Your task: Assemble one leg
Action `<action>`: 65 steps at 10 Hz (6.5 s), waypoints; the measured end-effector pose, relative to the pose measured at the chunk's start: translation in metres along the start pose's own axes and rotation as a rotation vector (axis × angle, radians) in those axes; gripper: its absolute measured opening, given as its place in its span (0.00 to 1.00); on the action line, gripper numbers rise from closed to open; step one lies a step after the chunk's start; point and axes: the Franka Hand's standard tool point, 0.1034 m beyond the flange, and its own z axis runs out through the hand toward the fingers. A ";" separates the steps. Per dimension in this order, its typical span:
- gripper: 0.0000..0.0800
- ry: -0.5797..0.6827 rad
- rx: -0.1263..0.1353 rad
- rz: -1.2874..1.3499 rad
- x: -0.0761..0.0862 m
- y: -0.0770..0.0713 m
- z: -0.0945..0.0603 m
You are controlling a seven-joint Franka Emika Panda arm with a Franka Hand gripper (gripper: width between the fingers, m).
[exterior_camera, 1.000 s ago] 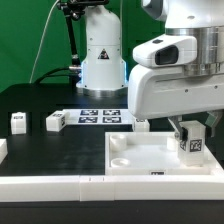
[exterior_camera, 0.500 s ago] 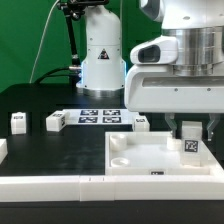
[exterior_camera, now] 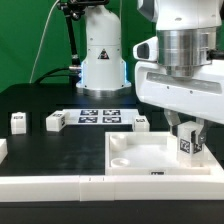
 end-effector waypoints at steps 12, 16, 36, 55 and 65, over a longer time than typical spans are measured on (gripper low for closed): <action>0.81 0.003 -0.005 -0.433 -0.008 -0.002 0.003; 0.81 0.009 0.000 -0.807 -0.008 -0.004 0.002; 0.36 0.016 0.014 -0.711 -0.005 -0.002 0.003; 0.81 0.001 0.032 -0.650 -0.005 -0.001 0.007; 0.81 0.043 -0.023 -1.453 -0.001 -0.002 0.005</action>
Offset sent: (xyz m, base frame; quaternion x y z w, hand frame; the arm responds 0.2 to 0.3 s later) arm 0.0000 0.0000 0.0000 0.0000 0.0000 0.0000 1.0000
